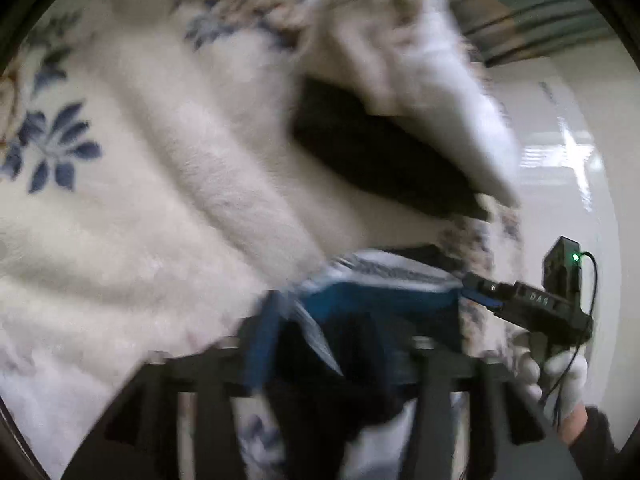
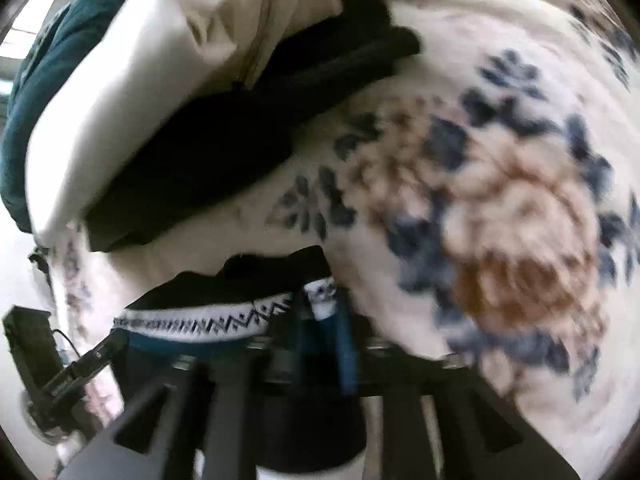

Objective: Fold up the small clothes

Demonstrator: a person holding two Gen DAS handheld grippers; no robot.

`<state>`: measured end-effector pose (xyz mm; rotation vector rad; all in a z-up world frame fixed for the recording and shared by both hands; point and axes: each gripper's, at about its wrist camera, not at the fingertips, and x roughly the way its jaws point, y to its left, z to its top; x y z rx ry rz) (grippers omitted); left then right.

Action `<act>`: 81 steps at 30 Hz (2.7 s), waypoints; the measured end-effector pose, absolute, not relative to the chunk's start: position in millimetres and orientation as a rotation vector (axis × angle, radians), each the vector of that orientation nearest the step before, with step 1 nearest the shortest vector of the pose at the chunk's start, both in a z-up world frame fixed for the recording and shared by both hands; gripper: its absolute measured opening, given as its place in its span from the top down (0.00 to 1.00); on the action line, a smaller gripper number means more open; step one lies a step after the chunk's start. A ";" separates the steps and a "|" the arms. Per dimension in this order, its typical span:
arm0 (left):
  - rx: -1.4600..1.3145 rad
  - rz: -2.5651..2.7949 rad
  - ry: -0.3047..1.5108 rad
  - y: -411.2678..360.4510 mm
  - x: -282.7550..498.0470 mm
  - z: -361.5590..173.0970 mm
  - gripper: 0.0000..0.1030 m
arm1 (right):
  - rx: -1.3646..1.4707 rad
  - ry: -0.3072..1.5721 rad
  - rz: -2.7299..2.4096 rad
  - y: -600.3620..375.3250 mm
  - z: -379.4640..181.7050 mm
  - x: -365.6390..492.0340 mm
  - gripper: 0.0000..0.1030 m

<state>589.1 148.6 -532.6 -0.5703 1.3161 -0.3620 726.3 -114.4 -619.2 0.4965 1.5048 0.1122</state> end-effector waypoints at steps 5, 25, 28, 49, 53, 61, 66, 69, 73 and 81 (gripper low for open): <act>-0.558 -0.428 1.270 143.1 532.7 -498.7 0.35 | 0.516 1.443 0.220 -144.9 -565.7 666.2 0.34; -0.672 -0.235 1.685 166.7 130.5 -542.0 0.35 | 0.671 1.843 0.338 -129.8 -606.8 209.5 0.33; -0.705 -0.262 1.681 165.6 113.9 -557.2 0.35 | 0.713 1.838 0.326 -130.9 -623.1 182.3 0.33; -0.914 -0.372 1.408 169.9 111.8 -467.2 0.91 | 0.938 1.657 0.360 -120.7 -590.7 147.7 0.91; -0.948 -0.414 1.273 177.9 152.7 -423.6 0.91 | 0.993 1.565 0.400 -126.1 -540.3 169.7 0.91; -1.005 -0.471 1.155 168.3 280.5 -409.0 0.91 | 1.052 1.381 0.388 -141.7 -475.1 280.5 0.91; -0.997 -0.457 1.152 180.2 366.8 -429.0 0.91 | 1.036 1.318 0.344 -154.0 -473.4 388.3 0.91; -0.981 -0.448 1.157 184.6 421.8 -445.1 0.91 | 1.043 1.313 0.313 -150.7 -489.7 464.0 0.91; -0.967 -0.417 1.182 195.5 489.7 -476.8 0.90 | 1.077 1.316 0.280 -148.9 -513.5 550.9 0.91; -0.995 -0.451 1.151 211.7 549.4 -502.8 0.37 | 1.225 1.338 0.174 -155.1 -567.0 656.2 0.64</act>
